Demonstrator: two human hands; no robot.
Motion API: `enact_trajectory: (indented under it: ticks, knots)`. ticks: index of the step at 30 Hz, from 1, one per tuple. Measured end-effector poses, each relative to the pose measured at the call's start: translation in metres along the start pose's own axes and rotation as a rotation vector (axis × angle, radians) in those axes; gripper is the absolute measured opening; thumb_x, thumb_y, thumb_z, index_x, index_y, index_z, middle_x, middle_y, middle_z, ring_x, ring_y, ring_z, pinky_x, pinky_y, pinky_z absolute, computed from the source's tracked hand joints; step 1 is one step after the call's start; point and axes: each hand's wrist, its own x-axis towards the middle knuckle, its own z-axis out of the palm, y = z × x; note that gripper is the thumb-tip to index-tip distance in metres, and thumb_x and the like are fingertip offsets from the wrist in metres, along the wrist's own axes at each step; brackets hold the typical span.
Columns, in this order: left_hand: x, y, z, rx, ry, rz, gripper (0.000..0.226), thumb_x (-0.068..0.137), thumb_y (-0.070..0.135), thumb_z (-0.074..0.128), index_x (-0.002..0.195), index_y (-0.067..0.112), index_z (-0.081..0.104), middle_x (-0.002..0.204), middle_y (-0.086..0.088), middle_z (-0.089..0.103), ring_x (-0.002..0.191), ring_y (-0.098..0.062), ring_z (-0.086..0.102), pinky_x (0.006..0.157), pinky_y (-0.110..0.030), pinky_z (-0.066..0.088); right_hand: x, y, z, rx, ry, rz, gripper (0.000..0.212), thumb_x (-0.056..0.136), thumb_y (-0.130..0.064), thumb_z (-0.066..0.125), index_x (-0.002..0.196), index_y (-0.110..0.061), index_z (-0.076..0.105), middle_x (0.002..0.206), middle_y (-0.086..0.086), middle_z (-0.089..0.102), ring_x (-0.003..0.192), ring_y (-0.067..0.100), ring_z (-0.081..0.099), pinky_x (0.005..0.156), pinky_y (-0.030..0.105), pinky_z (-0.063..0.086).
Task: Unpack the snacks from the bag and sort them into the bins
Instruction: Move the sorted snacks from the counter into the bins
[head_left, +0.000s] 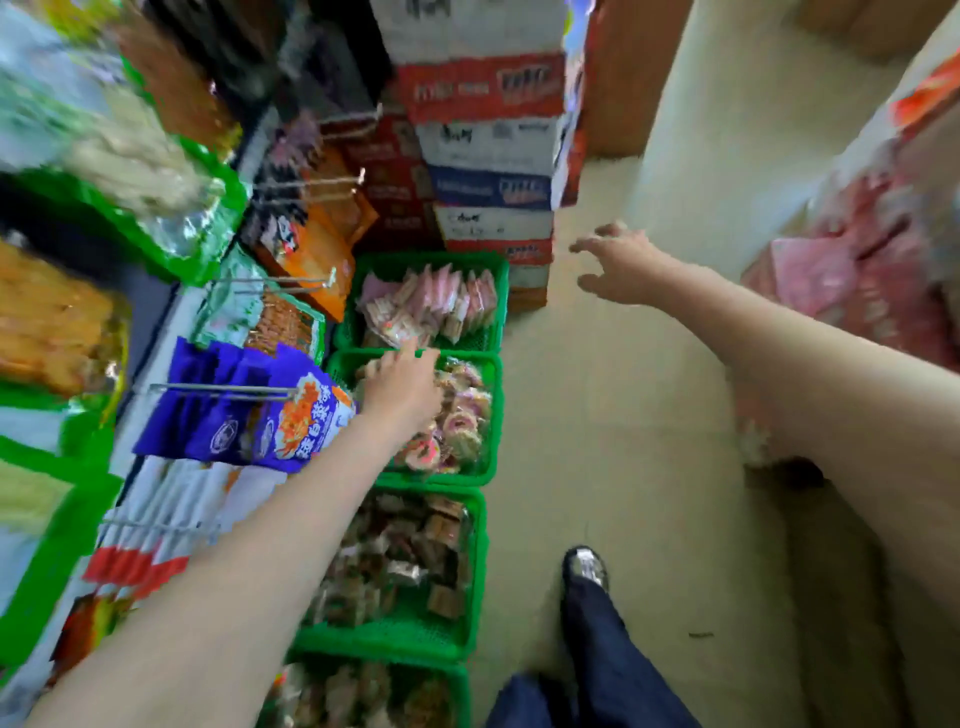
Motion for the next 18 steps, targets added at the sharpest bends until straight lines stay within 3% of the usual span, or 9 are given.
enact_trajectory:
  ticks: [4, 5, 9, 11, 14, 18]
  knots:
    - [-0.07, 0.087, -0.025, 0.192, 0.041, 0.334, 0.048, 0.091, 0.026, 0.048, 0.138, 0.019, 0.04, 0.153, -0.005, 0.022, 0.138, -0.029, 0.025, 0.11, -0.044, 0.024, -0.157, 0.058, -0.048, 0.074, 0.224, 0.239, 0.042, 0.092, -0.02, 0.052, 0.133, -0.011, 0.048, 0.139, 0.02, 0.038, 0.128, 0.036, 0.037, 0.104, 0.035, 0.027]
    - [-0.084, 0.101, -0.024, 0.225, 0.041, 0.386, 0.048, 0.092, 0.028, 0.048, 0.138, 0.019, 0.041, 0.155, -0.004, 0.018, 0.14, -0.028, 0.022, 0.111, -0.044, 0.023, -0.188, 0.071, -0.049, 0.047, 0.217, 0.285, 0.041, 0.092, -0.022, 0.051, 0.131, -0.011, 0.049, 0.139, 0.021, 0.038, 0.127, 0.036, 0.037, 0.104, 0.037, 0.028]
    - [-0.221, 0.215, -0.009, 0.261, 0.088, 0.86, 0.046, 0.092, 0.026, 0.049, 0.137, 0.021, 0.043, 0.156, -0.001, 0.015, 0.141, -0.026, 0.018, 0.112, -0.04, 0.022, -0.476, 0.117, -0.022, -0.012, 0.123, 0.748, 0.053, 0.089, -0.043, 0.041, 0.125, -0.006, 0.053, 0.136, 0.025, 0.04, 0.129, 0.038, 0.035, 0.105, 0.041, 0.03]
    - [-0.305, 0.271, 0.005, 0.271, 0.098, 1.1, 0.044, 0.092, 0.025, 0.046, 0.135, 0.021, 0.044, 0.157, 0.0, 0.013, 0.143, -0.024, 0.014, 0.112, -0.039, 0.02, -0.632, 0.115, 0.003, 0.032, 0.149, 0.995, 0.055, 0.088, -0.046, 0.043, 0.129, -0.01, 0.051, 0.141, 0.022, 0.036, 0.13, 0.038, 0.033, 0.107, 0.041, 0.029]
    - [-0.425, 0.342, 0.024, 0.286, 0.142, 1.418, 0.043, 0.092, 0.022, 0.044, 0.135, 0.021, 0.045, 0.157, -0.001, 0.013, 0.144, -0.024, 0.012, 0.114, -0.041, 0.02, -0.84, 0.083, 0.056, 0.114, 0.171, 1.385, 0.046, 0.092, -0.033, 0.052, 0.134, -0.016, 0.045, 0.15, 0.02, 0.019, 0.136, 0.04, 0.022, 0.111, 0.042, 0.026]
    - [-0.596, 0.403, 0.067, 0.362, 0.138, 1.75, 0.045, 0.092, 0.02, 0.044, 0.137, 0.023, 0.044, 0.157, -0.001, 0.012, 0.143, -0.024, 0.014, 0.113, -0.038, 0.02, -1.04, -0.007, 0.134, 0.241, 0.225, 1.727, 0.047, 0.09, -0.032, 0.054, 0.134, -0.018, 0.046, 0.151, 0.02, 0.016, 0.134, 0.041, 0.024, 0.109, 0.043, 0.03]
